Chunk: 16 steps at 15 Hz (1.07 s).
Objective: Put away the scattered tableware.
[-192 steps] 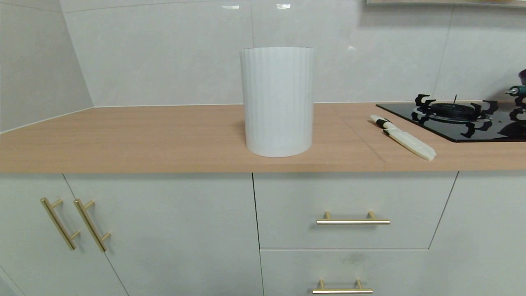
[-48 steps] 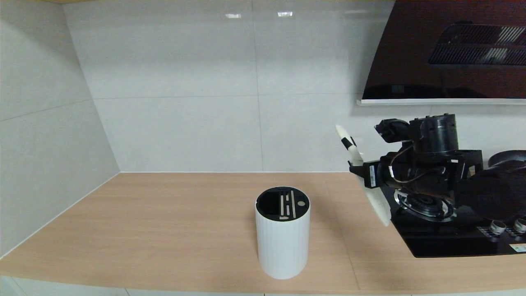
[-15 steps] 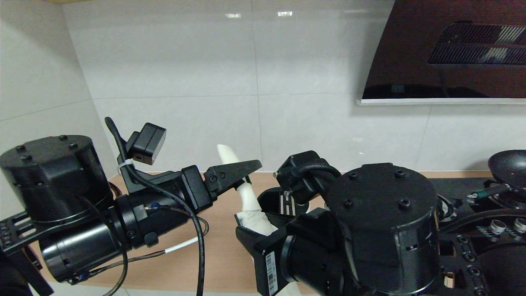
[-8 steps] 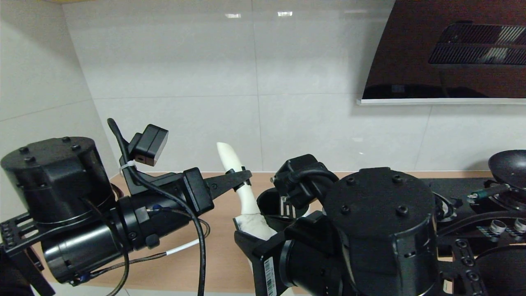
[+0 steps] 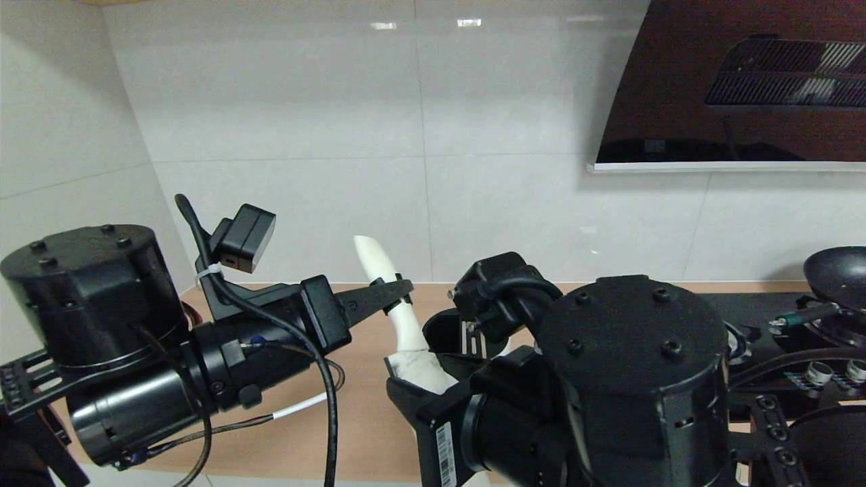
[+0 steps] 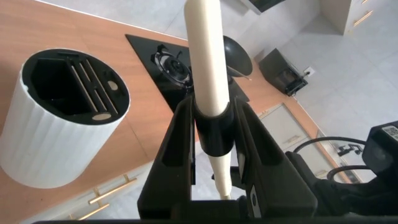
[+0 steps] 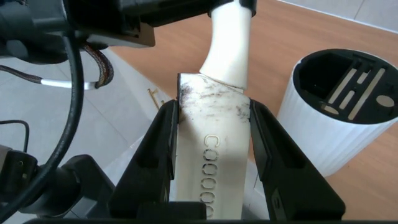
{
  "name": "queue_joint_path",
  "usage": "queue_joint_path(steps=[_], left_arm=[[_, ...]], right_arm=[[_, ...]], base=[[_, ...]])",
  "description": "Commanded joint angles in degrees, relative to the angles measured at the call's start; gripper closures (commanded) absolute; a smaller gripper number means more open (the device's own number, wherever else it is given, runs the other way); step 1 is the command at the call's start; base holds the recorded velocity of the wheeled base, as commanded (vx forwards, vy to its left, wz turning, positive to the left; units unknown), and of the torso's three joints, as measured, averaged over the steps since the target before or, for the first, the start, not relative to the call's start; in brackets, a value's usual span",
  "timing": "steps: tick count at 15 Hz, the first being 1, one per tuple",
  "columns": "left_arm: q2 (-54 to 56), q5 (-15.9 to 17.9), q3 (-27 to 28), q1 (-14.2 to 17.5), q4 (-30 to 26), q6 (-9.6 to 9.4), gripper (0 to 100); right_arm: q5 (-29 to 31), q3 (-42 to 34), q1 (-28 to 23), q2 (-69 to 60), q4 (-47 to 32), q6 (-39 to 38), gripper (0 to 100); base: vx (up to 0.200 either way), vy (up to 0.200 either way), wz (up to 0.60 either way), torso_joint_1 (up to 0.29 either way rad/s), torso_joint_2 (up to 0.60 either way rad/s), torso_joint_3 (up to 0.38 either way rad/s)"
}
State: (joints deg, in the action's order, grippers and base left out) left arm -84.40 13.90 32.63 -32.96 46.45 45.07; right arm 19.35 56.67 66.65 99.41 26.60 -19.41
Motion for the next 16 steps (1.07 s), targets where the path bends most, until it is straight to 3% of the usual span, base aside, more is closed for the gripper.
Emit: queue_joint_path(steps=[1,2,8,11,12,13,15,16], left_arm=[[0.5,0.0,0.1,0.0,0.0,0.02,100],[0.5,0.0,0.1,0.0,0.0,0.02,100],[0.5,-2.5,2.4,-0.3,-0.7,0.02,100],[2.0,-6.4,11.9,2.7,-10.1,-1.65,100],[1.2,-8.7,22.7,4.9,-20.6,-4.73,100],[-0.6,-10.6,29.1,5.4,-25.1,-7.01,100],[-4.2,-16.4,37.0,5.4,-28.4,-12.11,100],[-6.3,-20.4,38.7,4.8,-28.4,-15.54,100]], right_arm=[[0.1,0.0,0.0,-0.1,0.0,0.0,100],[0.2,0.0,0.0,-0.1,0.0,0.0,0],[1.0,-0.8,-0.6,-2.4,0.6,0.3,0],[0.4,-1.6,-7.1,-8.0,0.0,2.1,0],[0.3,-1.7,-12.8,-10.7,-0.1,3.0,0],[0.3,-2.0,-15.5,-12.1,-0.1,3.0,0],[-0.3,-2.8,-21.6,-13.7,-0.2,3.3,0],[-1.1,-2.6,-24.3,-13.9,-0.1,4.1,0]], base=[[0.000,0.000,0.00,0.000,0.00,0.000],[0.000,0.000,0.00,0.000,0.00,0.000],[0.000,0.000,0.00,0.000,0.00,0.000],[0.000,0.000,0.00,0.000,0.00,0.000],[0.000,0.000,0.00,0.000,0.00,0.000],[0.000,0.000,0.00,0.000,0.00,0.000],[0.000,0.000,0.00,0.000,0.00,0.000],[0.000,0.000,0.00,0.000,0.00,0.000]])
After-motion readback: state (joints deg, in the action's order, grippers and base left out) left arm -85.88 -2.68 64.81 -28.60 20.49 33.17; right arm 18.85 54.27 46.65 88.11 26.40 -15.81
